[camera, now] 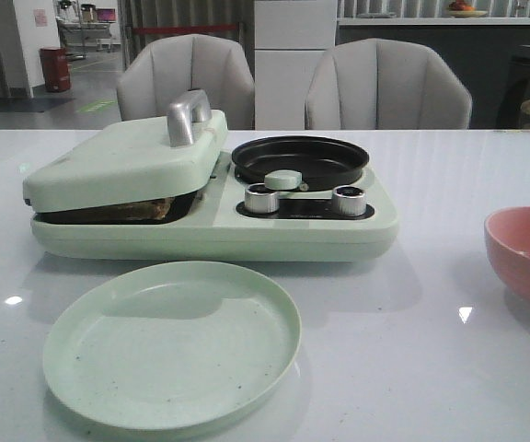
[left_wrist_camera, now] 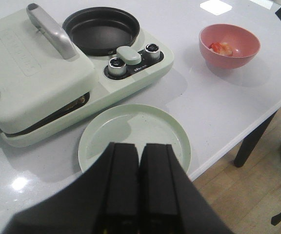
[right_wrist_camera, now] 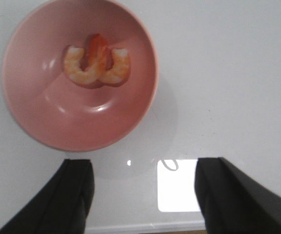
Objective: Make breakfast with bread and shrimp
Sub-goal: 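Grasp the rim of the pink shrimp bowl with the right gripper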
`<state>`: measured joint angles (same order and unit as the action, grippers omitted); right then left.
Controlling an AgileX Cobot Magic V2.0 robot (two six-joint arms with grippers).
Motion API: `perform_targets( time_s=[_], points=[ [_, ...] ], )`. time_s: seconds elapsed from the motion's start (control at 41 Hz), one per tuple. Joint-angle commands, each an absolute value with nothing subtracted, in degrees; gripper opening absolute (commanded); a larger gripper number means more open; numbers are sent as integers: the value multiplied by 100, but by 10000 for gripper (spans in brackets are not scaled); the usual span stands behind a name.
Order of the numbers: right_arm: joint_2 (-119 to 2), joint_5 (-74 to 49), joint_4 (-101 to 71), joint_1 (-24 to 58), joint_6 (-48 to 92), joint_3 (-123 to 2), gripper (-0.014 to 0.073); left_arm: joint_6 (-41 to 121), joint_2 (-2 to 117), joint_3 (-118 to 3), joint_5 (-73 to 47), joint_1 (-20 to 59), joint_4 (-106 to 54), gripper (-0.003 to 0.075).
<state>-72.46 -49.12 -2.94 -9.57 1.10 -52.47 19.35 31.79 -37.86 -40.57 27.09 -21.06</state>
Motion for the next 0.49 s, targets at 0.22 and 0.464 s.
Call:
perform_targets(
  time_s=[0.22, 0.464],
  points=[
    [-8726, -4279, -530, -1254, 231, -6070, 547, 1877, 3206, -3938, -3677, 2752, -2210, 102],
    [-9608, -4140, -855, -1254, 550, -6438, 545, 1877, 3206, -3938, -3677, 2752, -2210, 102]
  ],
)
